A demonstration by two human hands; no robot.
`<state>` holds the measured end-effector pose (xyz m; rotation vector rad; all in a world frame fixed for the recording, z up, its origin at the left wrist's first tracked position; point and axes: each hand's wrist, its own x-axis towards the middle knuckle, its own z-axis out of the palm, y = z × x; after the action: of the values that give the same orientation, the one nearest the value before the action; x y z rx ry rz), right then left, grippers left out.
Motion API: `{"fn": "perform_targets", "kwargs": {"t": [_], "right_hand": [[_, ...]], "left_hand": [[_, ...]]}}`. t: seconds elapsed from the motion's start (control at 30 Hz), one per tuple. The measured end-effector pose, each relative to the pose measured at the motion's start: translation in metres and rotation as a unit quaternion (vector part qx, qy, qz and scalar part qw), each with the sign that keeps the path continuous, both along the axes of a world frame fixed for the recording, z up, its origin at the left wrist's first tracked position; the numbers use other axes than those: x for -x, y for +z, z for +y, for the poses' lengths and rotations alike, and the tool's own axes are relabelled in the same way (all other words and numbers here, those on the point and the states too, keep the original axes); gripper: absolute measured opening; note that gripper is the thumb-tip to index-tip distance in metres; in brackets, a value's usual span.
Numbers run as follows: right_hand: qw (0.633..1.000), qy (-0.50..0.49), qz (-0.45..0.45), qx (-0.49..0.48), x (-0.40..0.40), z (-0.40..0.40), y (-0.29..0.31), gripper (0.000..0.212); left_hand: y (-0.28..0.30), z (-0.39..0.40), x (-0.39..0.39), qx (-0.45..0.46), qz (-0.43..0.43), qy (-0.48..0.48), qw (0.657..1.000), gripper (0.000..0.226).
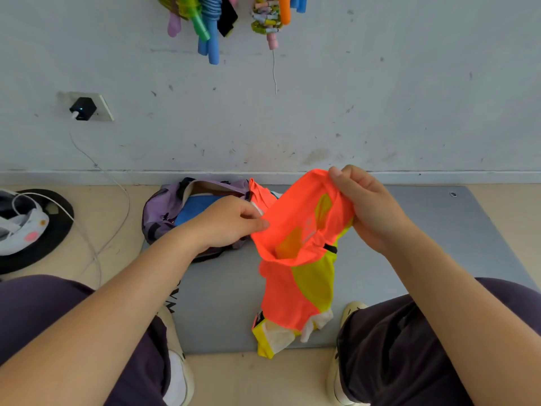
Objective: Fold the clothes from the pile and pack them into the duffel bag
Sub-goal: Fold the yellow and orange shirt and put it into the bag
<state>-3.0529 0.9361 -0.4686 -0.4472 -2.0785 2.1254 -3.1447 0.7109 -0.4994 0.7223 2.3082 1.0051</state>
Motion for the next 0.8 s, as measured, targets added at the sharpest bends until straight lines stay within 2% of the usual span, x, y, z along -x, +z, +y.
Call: {"fn": "perform_targets", "kwargs": {"t": [0.07, 0.17, 0.2, 0.27, 0.33, 0.43, 0.57, 0.63, 0.7, 0.8], "right_hand": [[0.999, -0.002, -0.008, -0.048, 0.001, 0.005, -0.002, 0.030], [0.995, 0.074, -0.028, -0.066, 0.000, 0.008, -0.005, 0.010], [0.990, 0.105, -0.039, -0.081, 0.000, 0.008, -0.007, 0.014], [0.980, 0.136, -0.050, -0.136, -0.001, 0.008, -0.008, 0.017], [0.976, 0.125, -0.048, -0.173, -0.001, 0.008, -0.007, 0.012], [0.976, 0.092, -0.030, -0.197, -0.001, 0.012, -0.005, 0.009], [0.980, 0.071, -0.002, -0.186, -0.002, 0.012, -0.003, 0.015], [0.983, 0.077, 0.016, -0.164, -0.003, 0.011, -0.003, 0.021], [0.981, 0.066, 0.019, -0.182, -0.002, 0.010, -0.004, 0.027], [0.978, 0.042, 0.013, -0.203, 0.001, 0.008, -0.005, 0.031]], "left_hand": [[0.001, 0.002, -0.001, -0.051, 0.020, 0.035, 0.998, 0.035], [0.003, 0.006, -0.001, -0.171, -0.046, 0.074, 0.981, 0.031], [0.003, 0.007, -0.001, -0.195, -0.064, 0.082, 0.975, 0.030], [0.005, 0.005, -0.001, -0.200, -0.058, 0.094, 0.973, 0.029], [0.005, 0.003, 0.000, -0.192, -0.002, 0.097, 0.977, 0.028], [0.004, 0.001, 0.002, -0.175, 0.088, 0.086, 0.977, 0.027], [0.006, 0.000, 0.001, -0.164, 0.141, 0.068, 0.974, 0.025], [0.006, 0.001, 0.001, -0.161, 0.143, 0.068, 0.974, 0.026], [0.005, 0.002, 0.002, -0.149, 0.128, 0.077, 0.978, 0.028], [0.007, 0.005, 0.002, -0.164, 0.043, 0.085, 0.982, 0.045]]}}
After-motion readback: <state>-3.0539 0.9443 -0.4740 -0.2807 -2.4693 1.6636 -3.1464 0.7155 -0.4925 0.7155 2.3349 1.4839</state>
